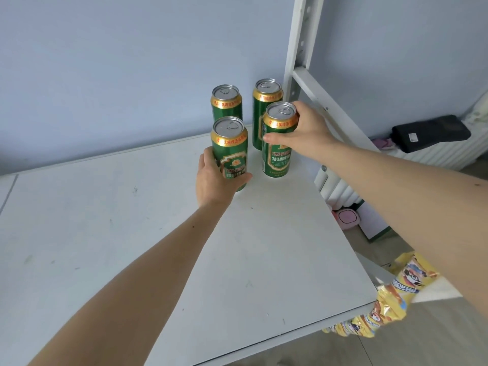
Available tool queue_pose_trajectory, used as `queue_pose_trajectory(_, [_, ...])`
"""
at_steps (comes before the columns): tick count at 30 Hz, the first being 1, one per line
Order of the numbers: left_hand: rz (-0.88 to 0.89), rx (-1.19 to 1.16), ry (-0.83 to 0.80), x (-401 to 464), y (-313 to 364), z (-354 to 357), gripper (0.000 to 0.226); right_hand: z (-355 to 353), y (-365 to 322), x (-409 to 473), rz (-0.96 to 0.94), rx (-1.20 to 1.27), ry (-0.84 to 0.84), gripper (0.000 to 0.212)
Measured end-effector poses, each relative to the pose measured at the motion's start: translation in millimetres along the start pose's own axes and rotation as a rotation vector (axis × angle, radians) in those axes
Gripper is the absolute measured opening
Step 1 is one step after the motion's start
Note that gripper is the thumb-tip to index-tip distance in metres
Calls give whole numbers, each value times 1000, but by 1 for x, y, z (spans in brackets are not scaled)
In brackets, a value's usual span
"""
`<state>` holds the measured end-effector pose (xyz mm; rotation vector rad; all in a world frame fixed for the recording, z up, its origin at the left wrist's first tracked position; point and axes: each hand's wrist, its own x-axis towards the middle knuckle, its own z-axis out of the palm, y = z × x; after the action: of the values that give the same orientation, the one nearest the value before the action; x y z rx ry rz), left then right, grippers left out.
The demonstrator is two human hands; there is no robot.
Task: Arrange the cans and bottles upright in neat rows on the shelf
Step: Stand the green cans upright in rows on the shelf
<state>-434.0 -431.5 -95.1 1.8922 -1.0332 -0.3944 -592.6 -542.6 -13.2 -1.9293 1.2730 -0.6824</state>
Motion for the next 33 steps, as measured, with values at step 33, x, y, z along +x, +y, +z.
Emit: queue_pose_trajectory(33, [-23,315,-87,3,0,8,73,3,-2,3,53,-59,3,70])
